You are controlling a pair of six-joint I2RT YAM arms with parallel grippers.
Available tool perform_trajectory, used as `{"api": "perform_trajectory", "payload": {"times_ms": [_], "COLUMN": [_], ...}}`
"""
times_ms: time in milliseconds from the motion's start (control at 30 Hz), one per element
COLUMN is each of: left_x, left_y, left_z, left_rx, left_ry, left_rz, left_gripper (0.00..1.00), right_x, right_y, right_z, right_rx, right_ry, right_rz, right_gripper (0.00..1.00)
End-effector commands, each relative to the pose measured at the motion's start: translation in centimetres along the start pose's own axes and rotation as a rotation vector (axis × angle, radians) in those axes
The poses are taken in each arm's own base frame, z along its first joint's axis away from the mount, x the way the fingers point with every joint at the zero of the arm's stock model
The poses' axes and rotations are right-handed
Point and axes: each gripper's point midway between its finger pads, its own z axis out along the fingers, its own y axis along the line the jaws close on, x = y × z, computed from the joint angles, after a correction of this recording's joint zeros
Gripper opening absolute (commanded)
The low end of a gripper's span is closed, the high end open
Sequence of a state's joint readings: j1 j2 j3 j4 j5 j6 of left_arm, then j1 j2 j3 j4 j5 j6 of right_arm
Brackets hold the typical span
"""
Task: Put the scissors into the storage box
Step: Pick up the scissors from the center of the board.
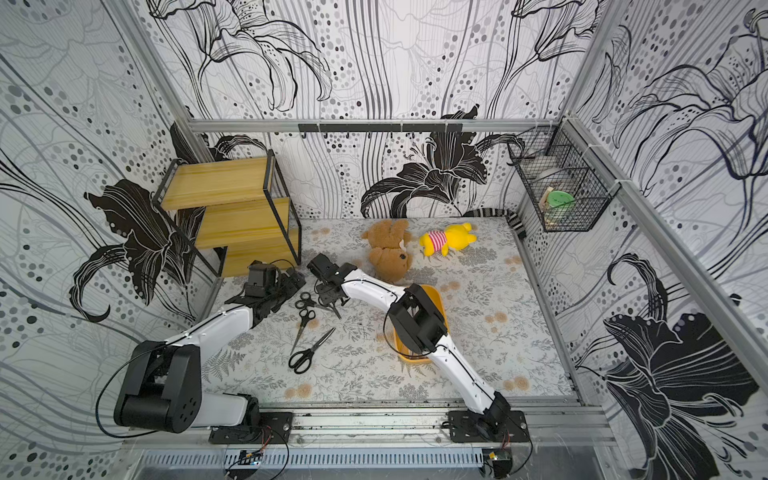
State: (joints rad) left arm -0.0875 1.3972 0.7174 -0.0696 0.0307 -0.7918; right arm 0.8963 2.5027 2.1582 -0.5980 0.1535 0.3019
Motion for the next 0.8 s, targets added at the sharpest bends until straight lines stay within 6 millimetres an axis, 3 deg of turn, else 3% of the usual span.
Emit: {"api": "perform_trajectory", "payload": {"times_ms": [0,500,767], "left_x": [-0.3,-0.3,-0.4], "left_y": [0.6,0.5,0.6], "left_z": [-0.3,-0.2,-0.2], "left_rx": [-0.016,-0.015,-0.02], "left_ry": [-0.019,-0.017,-0.018], "left_rz": [-0.005,0.002,0.006], "left_gripper": [0.97,0.97,0.97], "right_x": [1.2,3.0,4.6], "right_y": [-0.9,-2.1,-2.2], "right_z": [0.9,0.7,2.4], "right_rx": [0.033,0.023,-0.009], "right_ry": [0.046,0.088,0.184], "right_rz": [0.015,0.027,0.015], "right_gripper": [0.3,0.28,0.23]}}
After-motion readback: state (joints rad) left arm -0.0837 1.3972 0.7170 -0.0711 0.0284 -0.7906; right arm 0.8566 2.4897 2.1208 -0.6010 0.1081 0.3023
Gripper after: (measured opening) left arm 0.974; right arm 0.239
